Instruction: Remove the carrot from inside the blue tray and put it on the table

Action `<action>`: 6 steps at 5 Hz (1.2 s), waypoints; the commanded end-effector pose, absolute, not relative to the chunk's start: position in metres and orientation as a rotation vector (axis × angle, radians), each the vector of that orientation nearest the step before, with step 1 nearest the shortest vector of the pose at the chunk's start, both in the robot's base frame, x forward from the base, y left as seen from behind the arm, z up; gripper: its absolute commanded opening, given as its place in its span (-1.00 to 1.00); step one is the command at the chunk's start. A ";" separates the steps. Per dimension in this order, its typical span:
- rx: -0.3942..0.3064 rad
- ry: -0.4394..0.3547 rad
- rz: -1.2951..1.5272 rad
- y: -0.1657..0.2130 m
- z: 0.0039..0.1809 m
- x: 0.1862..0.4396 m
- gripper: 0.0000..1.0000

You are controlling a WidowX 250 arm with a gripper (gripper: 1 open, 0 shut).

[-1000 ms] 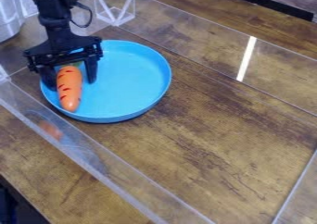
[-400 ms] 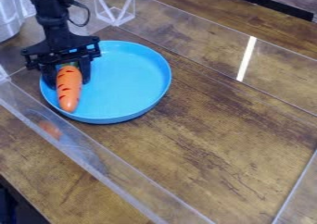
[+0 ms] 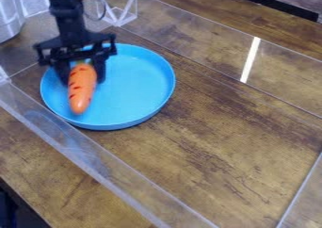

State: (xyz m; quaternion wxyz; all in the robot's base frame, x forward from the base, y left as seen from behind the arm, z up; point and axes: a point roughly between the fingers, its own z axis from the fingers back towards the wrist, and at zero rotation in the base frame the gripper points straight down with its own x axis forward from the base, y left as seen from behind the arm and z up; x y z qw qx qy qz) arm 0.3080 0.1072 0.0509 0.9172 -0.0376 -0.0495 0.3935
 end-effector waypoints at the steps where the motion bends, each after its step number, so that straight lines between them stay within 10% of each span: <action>1: -0.121 -0.207 0.721 0.090 0.101 0.326 -1.00; 6: -0.160 -0.178 0.284 -0.052 0.092 0.360 -1.00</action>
